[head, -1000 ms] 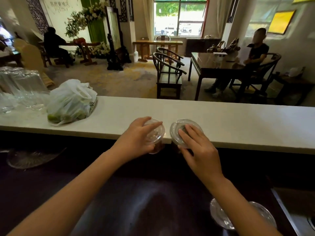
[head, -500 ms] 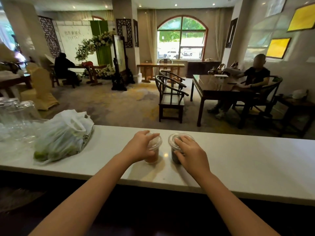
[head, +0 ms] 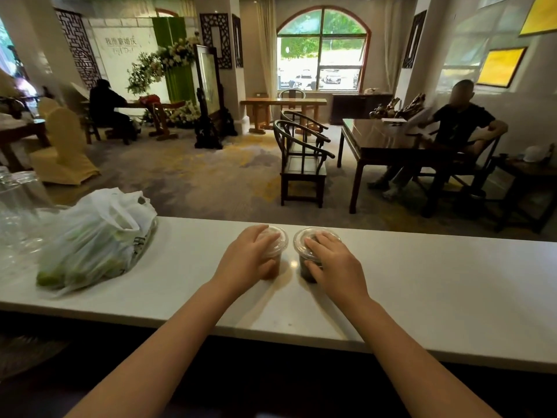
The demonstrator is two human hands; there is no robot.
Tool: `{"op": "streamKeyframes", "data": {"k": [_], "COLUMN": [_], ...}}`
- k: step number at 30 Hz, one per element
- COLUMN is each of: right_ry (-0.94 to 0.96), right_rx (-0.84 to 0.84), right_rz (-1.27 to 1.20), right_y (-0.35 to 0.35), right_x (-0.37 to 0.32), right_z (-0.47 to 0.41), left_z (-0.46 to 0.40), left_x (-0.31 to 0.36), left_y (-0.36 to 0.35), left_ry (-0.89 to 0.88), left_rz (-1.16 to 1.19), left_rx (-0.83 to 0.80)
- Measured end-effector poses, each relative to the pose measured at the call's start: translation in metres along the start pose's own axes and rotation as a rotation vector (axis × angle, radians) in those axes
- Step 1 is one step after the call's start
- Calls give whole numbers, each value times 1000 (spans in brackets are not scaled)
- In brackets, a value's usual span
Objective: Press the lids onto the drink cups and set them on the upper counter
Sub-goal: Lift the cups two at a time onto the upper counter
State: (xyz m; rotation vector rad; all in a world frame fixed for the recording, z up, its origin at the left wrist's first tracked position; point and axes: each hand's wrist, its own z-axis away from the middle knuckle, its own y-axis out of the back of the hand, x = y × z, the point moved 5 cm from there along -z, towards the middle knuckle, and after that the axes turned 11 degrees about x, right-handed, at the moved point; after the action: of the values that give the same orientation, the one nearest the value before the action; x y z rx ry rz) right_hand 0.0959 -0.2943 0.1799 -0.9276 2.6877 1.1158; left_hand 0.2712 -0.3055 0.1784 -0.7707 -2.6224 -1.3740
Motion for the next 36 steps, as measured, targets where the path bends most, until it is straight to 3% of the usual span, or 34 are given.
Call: {"op": "streamKeyframes", "data": {"k": [9, 16, 20, 24, 36], "right_ry": [41, 29, 71, 90, -142], "right_rx": [-36, -237, -135, -153, -389], "right_rz": [92, 223, 251, 309, 470], "right_y": [-1, 17, 52, 88, 146], "right_x": [-3, -12, -32, -52, -48], "right_z": [1, -4, 8, 46, 222], "left_z": [5, 9, 25, 68, 222], "left_x": [0, 16, 51, 94, 165], "left_y": [0, 13, 47, 62, 10], "left_ry": [-54, -41, -114, -91, -145], "left_rz": [-104, -262, -153, -58, -163], "left_rx": [-8, -277, -109, -141, -261]}}
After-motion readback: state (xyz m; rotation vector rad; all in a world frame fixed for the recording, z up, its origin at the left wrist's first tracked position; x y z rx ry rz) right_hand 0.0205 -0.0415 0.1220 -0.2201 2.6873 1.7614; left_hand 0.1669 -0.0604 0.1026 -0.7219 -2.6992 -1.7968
